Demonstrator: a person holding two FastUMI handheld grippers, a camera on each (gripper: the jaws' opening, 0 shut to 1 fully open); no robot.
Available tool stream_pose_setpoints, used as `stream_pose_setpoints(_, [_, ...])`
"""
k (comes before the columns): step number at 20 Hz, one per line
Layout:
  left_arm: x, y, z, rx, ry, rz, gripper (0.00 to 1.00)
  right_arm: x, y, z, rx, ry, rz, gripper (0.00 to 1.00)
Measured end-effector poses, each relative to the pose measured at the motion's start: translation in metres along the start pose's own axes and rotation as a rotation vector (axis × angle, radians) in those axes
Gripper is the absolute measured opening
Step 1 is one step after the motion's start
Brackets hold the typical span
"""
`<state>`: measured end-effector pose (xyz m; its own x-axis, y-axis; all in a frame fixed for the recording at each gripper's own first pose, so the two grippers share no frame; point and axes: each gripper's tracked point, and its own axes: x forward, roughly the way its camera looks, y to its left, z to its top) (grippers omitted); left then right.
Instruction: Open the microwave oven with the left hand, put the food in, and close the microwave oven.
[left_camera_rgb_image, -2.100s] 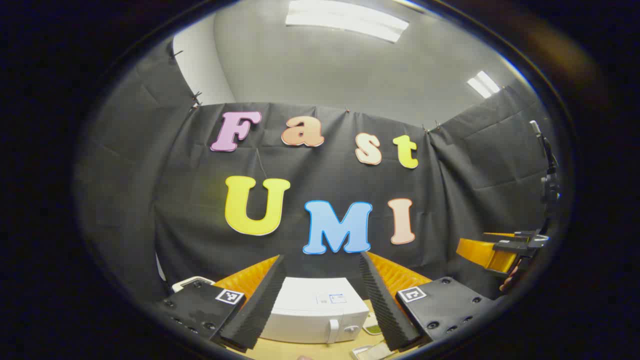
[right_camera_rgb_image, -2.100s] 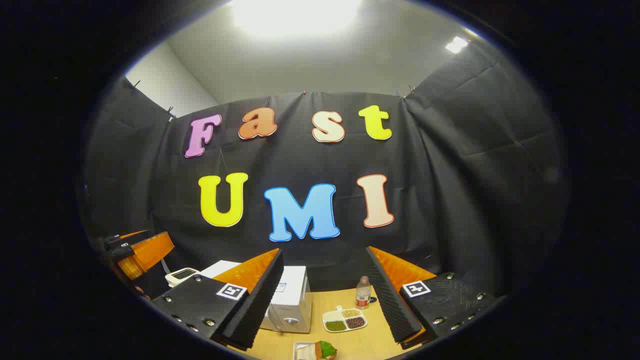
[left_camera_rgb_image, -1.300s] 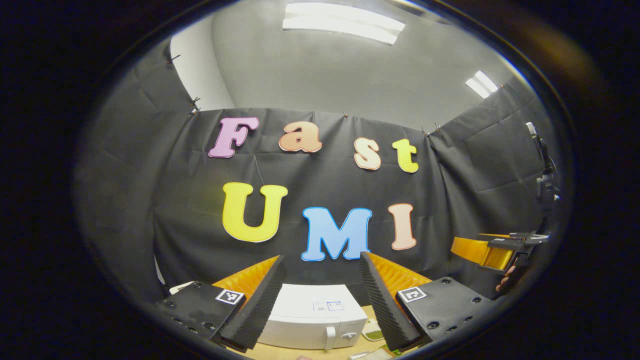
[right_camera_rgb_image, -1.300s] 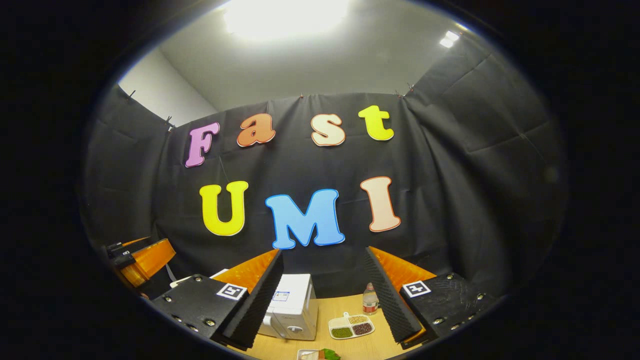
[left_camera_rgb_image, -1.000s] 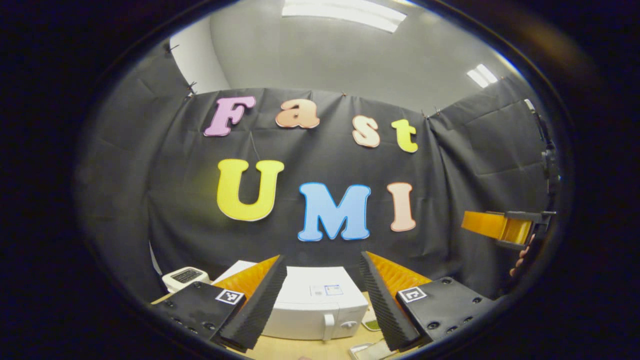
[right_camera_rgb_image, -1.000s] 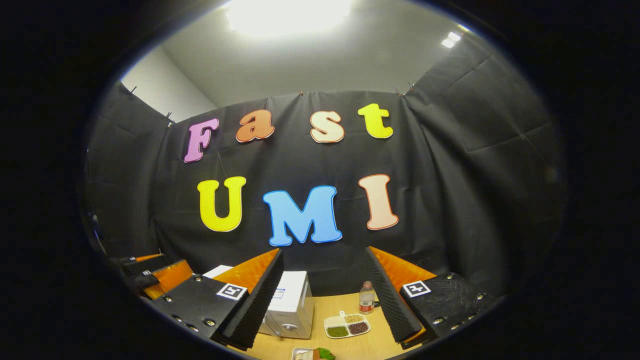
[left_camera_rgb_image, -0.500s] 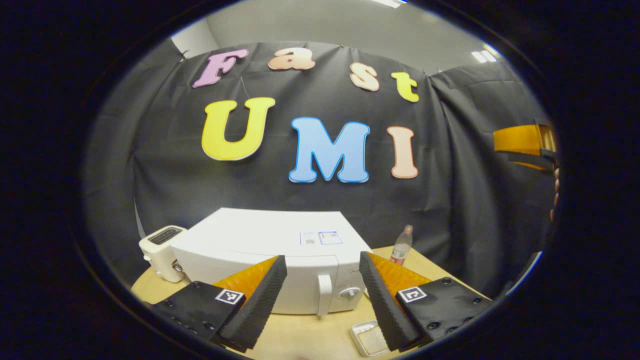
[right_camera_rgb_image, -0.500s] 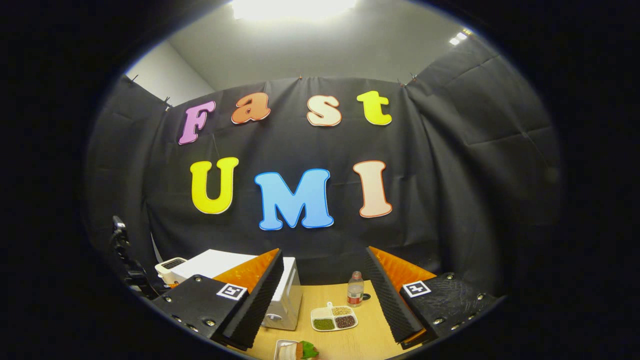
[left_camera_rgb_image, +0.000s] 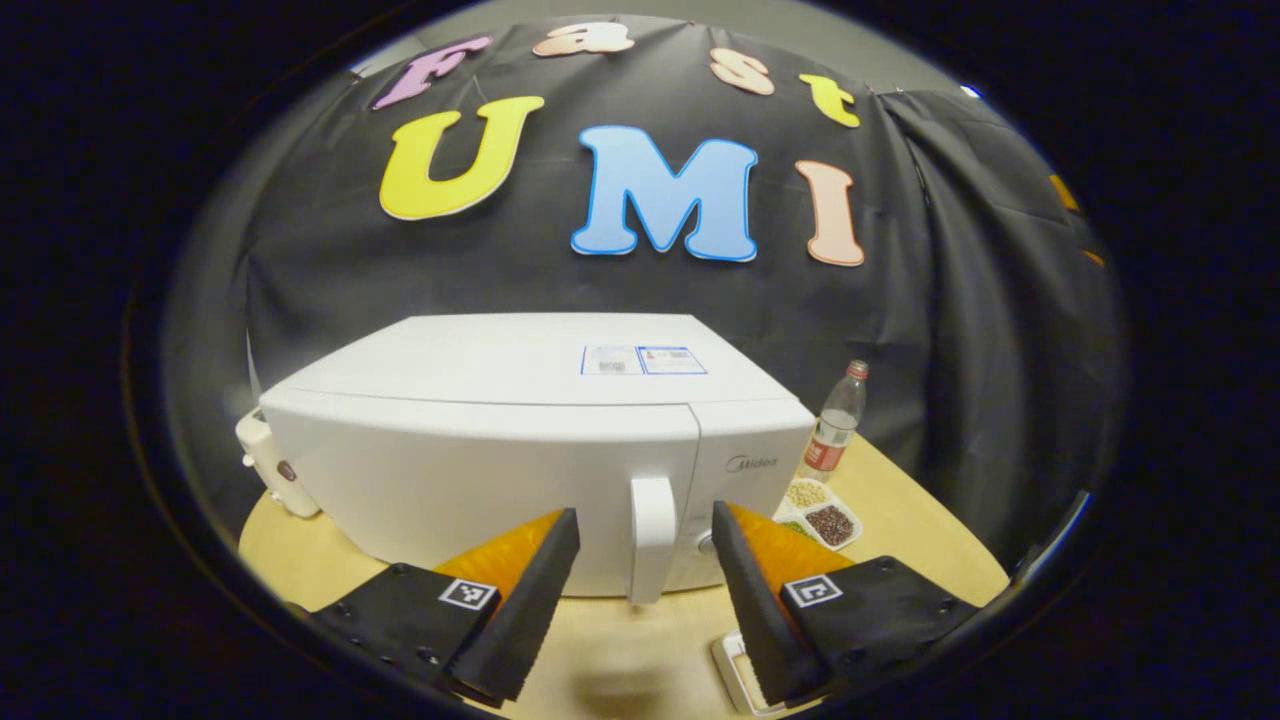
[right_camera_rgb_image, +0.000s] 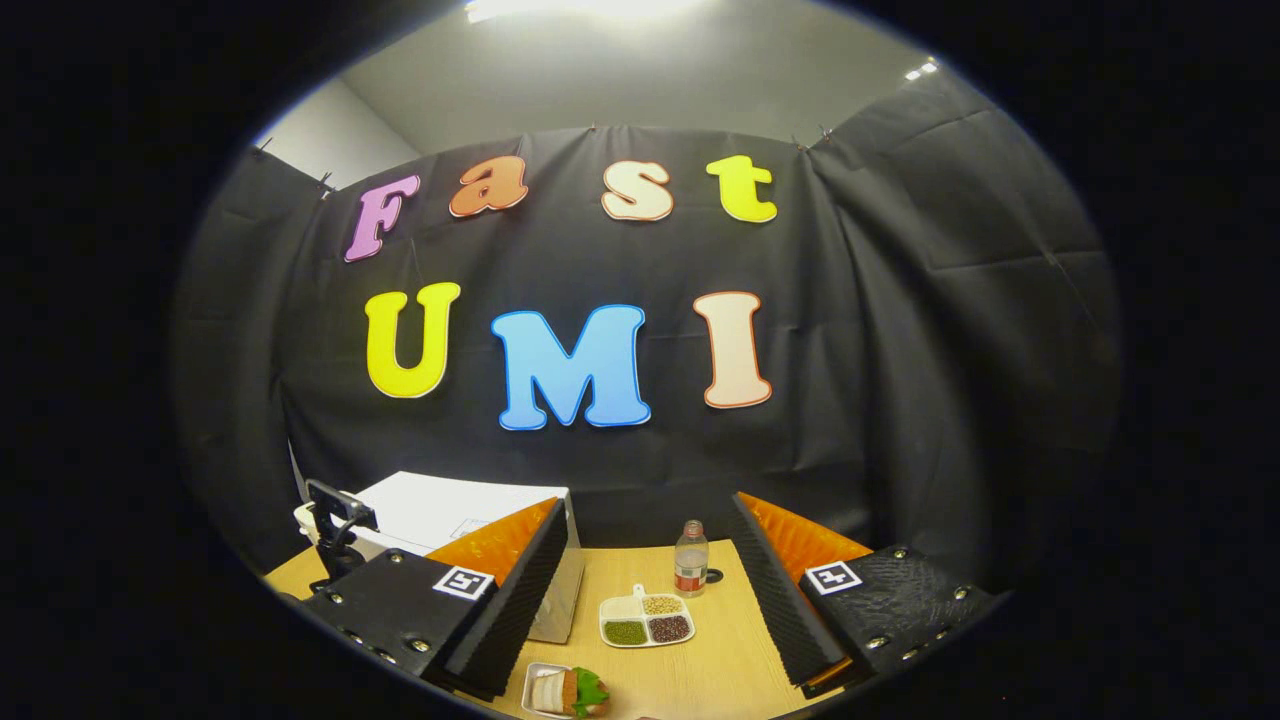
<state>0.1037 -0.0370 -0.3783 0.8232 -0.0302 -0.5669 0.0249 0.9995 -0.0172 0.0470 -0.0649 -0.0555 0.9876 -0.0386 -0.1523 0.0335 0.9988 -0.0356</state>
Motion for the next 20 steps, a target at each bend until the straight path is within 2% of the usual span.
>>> stream_pose_setpoints(2, [0.010,-0.001,-0.012,0.007,0.028,-0.005,0.79,0.002,-0.004,-0.001,0.005,0.005,-0.009,0.97])
stream_pose_setpoints(3, [0.013,-0.005,-0.017,-0.006,0.037,-0.031,0.59,0.002,-0.006,-0.003,0.006,0.008,-0.011,0.97])
stream_pose_setpoints(4, [0.013,-0.001,-0.016,-0.007,0.030,-0.024,0.38,0.002,-0.006,-0.003,0.007,0.010,-0.013,0.97])
stream_pose_setpoints(7, [0.010,-0.004,-0.014,0.028,0.022,-0.013,0.31,0.001,-0.004,-0.006,0.005,0.014,-0.014,0.97])
stream_pose_setpoints(9, [0.010,-0.005,-0.015,0.053,0.020,-0.015,0.19,-0.001,0.001,-0.010,0.009,0.024,-0.004,0.97])
stream_pose_setpoints(12, [0.006,-0.005,-0.014,0.044,0.035,-0.027,0.06,-0.004,0.008,-0.009,0.005,0.026,0.008,0.97])
stream_pose_setpoints(15, [0.006,-0.005,-0.015,0.041,0.048,-0.034,0.06,-0.008,0.010,-0.008,-0.003,0.022,0.010,0.97])
stream_pose_setpoints(20, [-0.060,0.003,-0.039,0.111,0.040,-0.034,0.06,-0.012,0.018,-0.009,0.022,0.025,0.017,0.97])
